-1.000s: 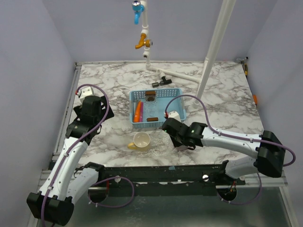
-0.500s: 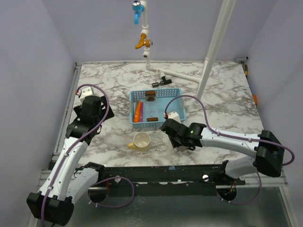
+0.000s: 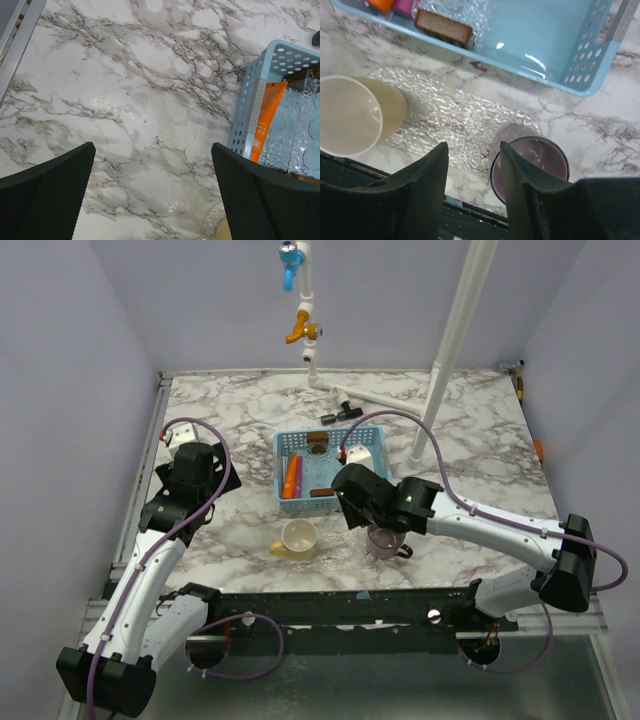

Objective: Prepare toiletry sets of a toothbrush and toothpaste on the tray

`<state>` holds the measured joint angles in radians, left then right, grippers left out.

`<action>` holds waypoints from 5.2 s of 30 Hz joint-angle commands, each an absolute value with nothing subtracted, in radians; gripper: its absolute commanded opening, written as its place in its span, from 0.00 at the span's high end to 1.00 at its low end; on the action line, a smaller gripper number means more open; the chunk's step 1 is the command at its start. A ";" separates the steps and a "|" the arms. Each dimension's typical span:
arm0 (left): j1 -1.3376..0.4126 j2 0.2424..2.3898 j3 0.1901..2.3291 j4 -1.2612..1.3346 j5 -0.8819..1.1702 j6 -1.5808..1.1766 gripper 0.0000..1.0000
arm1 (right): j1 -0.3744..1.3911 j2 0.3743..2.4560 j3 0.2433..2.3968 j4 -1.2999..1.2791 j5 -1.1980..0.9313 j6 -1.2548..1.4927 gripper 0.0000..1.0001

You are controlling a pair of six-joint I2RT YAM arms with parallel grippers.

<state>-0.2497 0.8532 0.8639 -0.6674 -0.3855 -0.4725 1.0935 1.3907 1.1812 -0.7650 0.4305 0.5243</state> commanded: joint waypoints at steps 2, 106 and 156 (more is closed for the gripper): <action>-0.244 0.842 0.884 -0.656 -0.371 -0.463 0.01 | 1.099 1.512 1.296 -0.817 0.536 0.496 0.49; -0.242 0.831 0.885 -0.644 -0.327 -0.459 0.01 | 0.801 1.964 1.752 -0.619 0.514 0.566 1.00; -0.239 0.788 0.879 -0.645 -0.341 -0.465 0.01 | 1.107 1.485 1.433 -0.921 0.640 0.882 0.99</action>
